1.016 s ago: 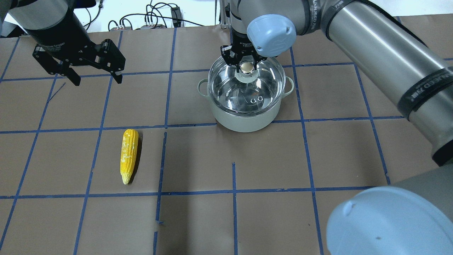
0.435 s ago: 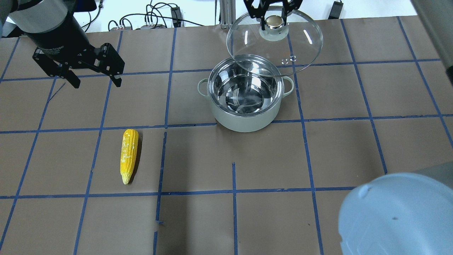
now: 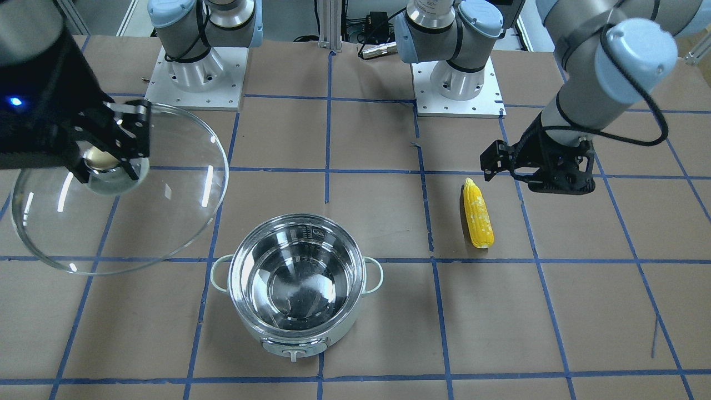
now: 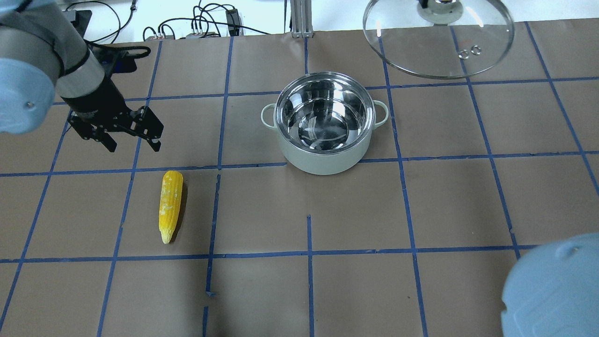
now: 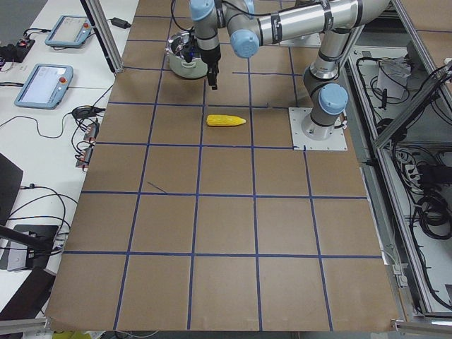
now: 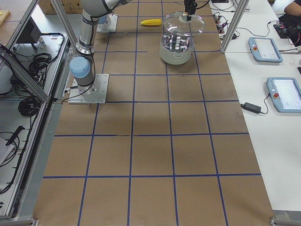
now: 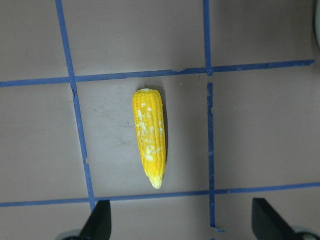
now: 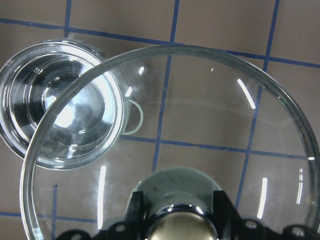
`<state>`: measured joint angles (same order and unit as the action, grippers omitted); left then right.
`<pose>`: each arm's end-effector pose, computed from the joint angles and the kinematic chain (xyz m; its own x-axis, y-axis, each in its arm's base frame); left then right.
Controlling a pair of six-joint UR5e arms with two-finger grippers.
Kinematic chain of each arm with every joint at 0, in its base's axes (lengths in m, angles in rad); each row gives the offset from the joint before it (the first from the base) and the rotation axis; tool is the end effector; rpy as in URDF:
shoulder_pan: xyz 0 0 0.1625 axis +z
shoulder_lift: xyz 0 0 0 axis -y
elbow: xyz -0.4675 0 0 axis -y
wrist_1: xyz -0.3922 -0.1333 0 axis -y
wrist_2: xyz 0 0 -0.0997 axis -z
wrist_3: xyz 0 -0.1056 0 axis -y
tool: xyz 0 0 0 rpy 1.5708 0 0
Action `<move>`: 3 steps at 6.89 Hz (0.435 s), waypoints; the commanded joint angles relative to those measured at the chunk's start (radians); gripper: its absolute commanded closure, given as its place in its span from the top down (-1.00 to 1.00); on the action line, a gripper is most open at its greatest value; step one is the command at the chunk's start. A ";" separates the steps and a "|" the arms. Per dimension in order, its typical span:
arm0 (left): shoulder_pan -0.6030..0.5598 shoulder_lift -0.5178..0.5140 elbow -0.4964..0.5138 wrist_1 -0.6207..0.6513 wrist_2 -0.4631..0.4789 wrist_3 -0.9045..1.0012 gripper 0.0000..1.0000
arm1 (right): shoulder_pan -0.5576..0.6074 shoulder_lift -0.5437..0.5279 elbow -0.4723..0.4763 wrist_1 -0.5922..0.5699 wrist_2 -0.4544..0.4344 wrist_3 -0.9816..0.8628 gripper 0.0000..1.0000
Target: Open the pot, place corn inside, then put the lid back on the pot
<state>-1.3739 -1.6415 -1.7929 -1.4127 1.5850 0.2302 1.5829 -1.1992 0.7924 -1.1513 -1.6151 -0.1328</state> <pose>-0.0328 -0.5094 0.3976 -0.9993 0.0331 0.0169 0.0351 0.9904 0.1340 0.1362 -0.6267 0.6465 -0.9885 -0.1449 0.0422 -0.1443 0.9894 0.0184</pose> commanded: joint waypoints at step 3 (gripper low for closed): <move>0.015 -0.125 -0.288 0.427 0.003 0.009 0.99 | -0.038 -0.121 0.112 0.104 0.099 -0.039 -0.90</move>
<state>-1.3598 -1.7312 -2.0077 -1.1022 1.5859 0.2351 1.5461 -1.2894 0.8408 -1.0410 -1.5332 -0.1718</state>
